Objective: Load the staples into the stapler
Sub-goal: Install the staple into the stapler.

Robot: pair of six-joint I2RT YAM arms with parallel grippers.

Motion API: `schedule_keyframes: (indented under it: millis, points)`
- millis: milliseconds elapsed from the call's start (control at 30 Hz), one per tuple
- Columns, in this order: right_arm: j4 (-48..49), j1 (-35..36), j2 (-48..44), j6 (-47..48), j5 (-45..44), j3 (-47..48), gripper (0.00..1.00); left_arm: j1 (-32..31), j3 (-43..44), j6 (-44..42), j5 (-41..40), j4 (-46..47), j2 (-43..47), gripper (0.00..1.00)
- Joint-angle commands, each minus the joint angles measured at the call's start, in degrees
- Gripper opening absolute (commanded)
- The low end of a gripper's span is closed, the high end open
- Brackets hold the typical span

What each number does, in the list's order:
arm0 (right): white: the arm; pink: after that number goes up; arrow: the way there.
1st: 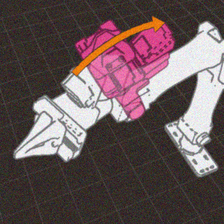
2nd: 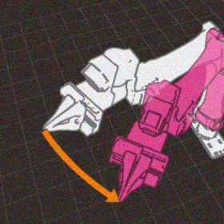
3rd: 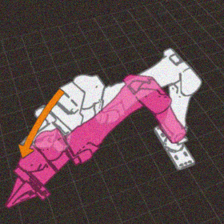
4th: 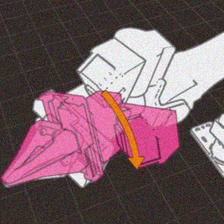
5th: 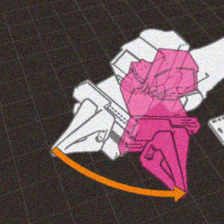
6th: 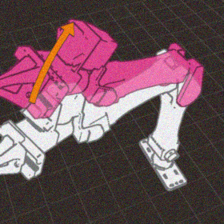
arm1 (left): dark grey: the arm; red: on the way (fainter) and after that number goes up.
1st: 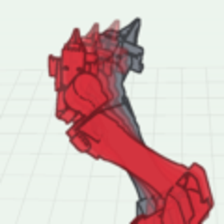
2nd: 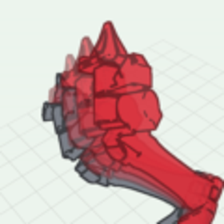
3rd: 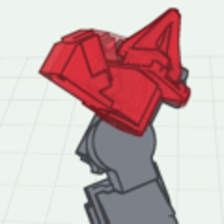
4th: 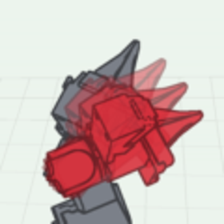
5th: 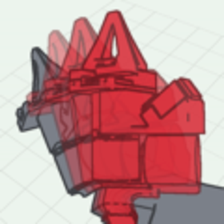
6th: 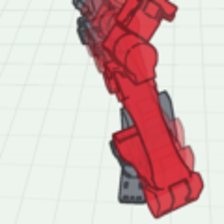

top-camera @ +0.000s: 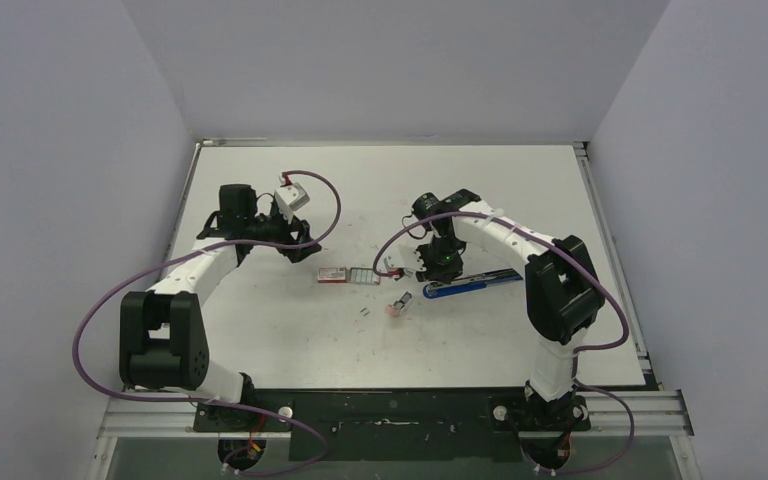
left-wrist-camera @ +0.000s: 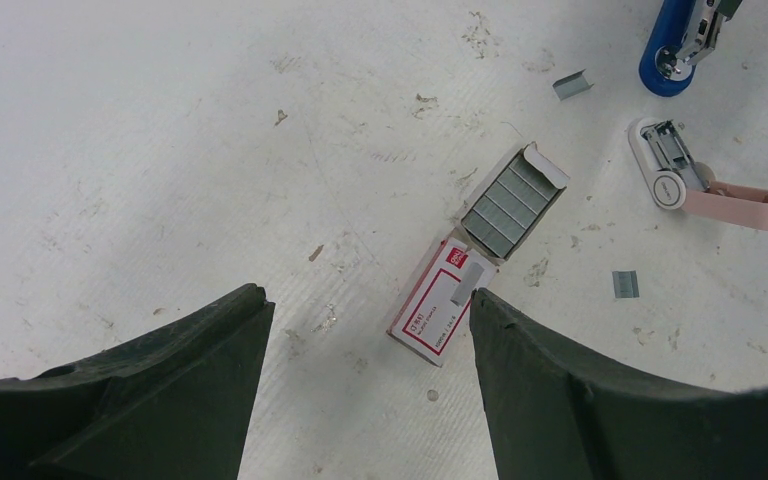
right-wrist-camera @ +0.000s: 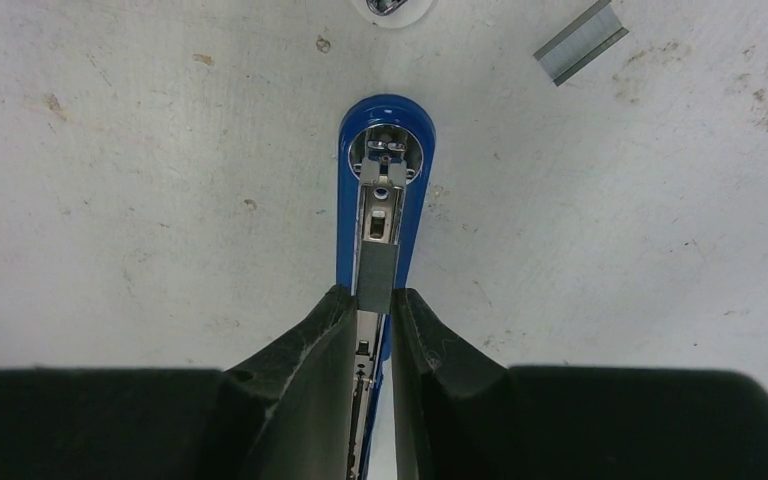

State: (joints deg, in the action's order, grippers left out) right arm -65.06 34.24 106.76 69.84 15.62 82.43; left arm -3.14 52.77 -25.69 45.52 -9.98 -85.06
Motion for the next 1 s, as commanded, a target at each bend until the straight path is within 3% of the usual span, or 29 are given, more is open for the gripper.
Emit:
schedule_keyframes:
  millis: [0,967]
  points:
    - [1.2,0.6,-0.2,0.0,-1.5,-0.8,0.17,0.6,1.3,0.4,2.0,2.3,0.2,0.71]
    - [2.5,1.2,-0.2,0.0,-2.9,-2.6,0.17,0.9,0.9,0.5,2.1,2.3,0.2,0.71]
